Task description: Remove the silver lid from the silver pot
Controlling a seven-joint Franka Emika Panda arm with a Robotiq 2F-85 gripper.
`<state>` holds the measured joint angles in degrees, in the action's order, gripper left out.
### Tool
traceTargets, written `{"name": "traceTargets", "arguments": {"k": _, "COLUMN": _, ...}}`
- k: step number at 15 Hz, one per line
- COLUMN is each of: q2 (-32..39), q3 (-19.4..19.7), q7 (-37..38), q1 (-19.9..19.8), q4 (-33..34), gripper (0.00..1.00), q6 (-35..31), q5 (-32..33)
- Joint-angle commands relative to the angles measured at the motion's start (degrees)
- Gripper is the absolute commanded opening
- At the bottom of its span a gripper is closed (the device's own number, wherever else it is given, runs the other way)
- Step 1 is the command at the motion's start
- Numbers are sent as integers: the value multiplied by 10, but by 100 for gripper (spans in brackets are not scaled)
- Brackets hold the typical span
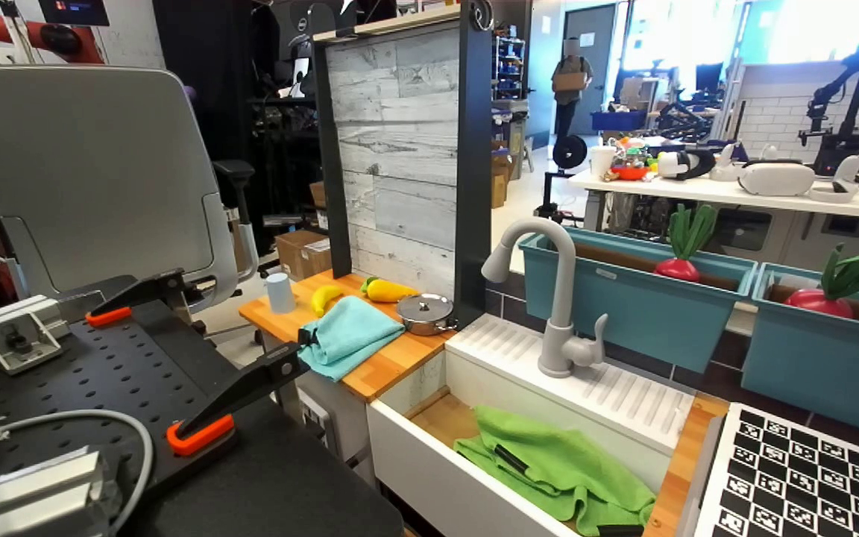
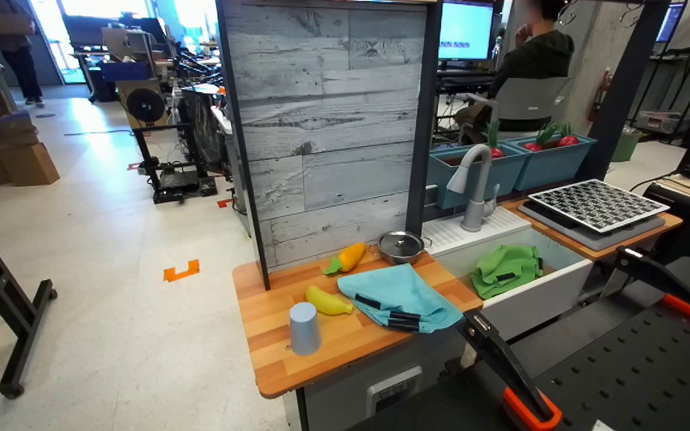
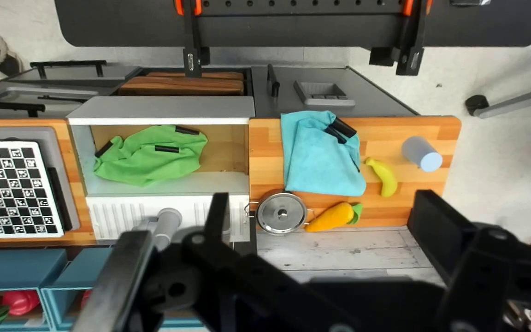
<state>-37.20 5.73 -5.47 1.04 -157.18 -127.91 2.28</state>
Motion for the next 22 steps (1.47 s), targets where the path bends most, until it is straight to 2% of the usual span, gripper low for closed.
{"name": "traceTargets", "arguments": {"k": 1, "q2": 132, "q3": -2, "q7": 15, "q1": -11, "q4": 21, "gripper": 100, "q6": -97, "q5": -13}}
{"name": "traceTargets", "arguments": {"k": 4, "q2": 240, "q3": -2, "q7": 17, "q1": -8, "q4": 53, "gripper": 100, "q6": -137, "q5": -26}}
{"name": "traceTargets", "arguments": {"k": 7, "q2": 346, "q3": -4, "q7": 23, "q1": -4, "q4": 100, "gripper": 100, "q6": -177, "q5": -68}}
{"name": "traceTargets", "arguments": {"k": 14, "q2": 581, "q3": -33, "q7": 77, "q1": -21, "q4": 247, "gripper": 100, "q6": -268, "q5": -155}}
{"name": "traceTargets", "arguments": {"k": 18, "q2": 694, "q3": -42, "q7": 128, "q1": -28, "q4": 347, "gripper": 100, "q6": -256, "q5": -164}}
{"name": "traceTargets", "arguments": {"k": 22, "q2": 781, "q3": -34, "q7": 189, "q1": -13, "q4": 433, "gripper": 100, "q6": -257, "q5": -155}}
